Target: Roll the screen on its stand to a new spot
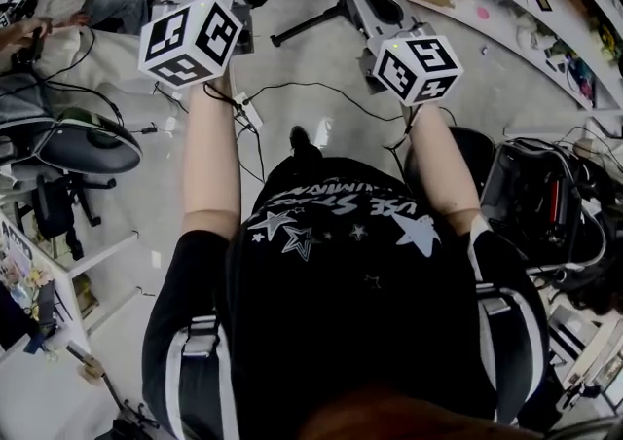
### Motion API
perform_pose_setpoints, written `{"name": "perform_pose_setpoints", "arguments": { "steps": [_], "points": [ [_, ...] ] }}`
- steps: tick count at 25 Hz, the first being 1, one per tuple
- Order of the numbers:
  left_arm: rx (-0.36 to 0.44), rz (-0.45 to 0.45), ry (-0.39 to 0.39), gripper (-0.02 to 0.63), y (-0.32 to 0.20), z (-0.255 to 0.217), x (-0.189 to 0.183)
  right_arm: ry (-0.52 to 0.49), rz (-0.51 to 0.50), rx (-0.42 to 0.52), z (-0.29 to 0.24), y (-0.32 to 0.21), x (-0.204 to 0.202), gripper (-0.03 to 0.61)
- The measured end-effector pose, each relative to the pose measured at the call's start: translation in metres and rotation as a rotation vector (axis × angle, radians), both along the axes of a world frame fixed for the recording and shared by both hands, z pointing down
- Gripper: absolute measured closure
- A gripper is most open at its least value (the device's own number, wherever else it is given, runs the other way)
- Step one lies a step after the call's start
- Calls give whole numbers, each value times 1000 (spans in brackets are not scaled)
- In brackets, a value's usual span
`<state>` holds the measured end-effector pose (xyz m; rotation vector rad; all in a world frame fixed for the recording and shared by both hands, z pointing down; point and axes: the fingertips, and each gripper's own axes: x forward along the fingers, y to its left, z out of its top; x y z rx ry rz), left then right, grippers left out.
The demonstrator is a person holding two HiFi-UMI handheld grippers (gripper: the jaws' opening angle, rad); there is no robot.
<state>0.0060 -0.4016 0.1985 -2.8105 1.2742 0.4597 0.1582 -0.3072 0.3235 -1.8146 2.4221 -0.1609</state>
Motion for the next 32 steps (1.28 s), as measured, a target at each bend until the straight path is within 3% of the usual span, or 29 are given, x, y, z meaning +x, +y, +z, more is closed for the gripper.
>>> {"name": "perform_pose_setpoints", "arguments": {
  "steps": [21,32],
  "points": [
    [5,10,-22,503,124,4,29,-25,-26,9,5,99,16,571],
    [38,91,-34,508,186,3,31,-51,28,19,6,120,11,571]
  ]
}}
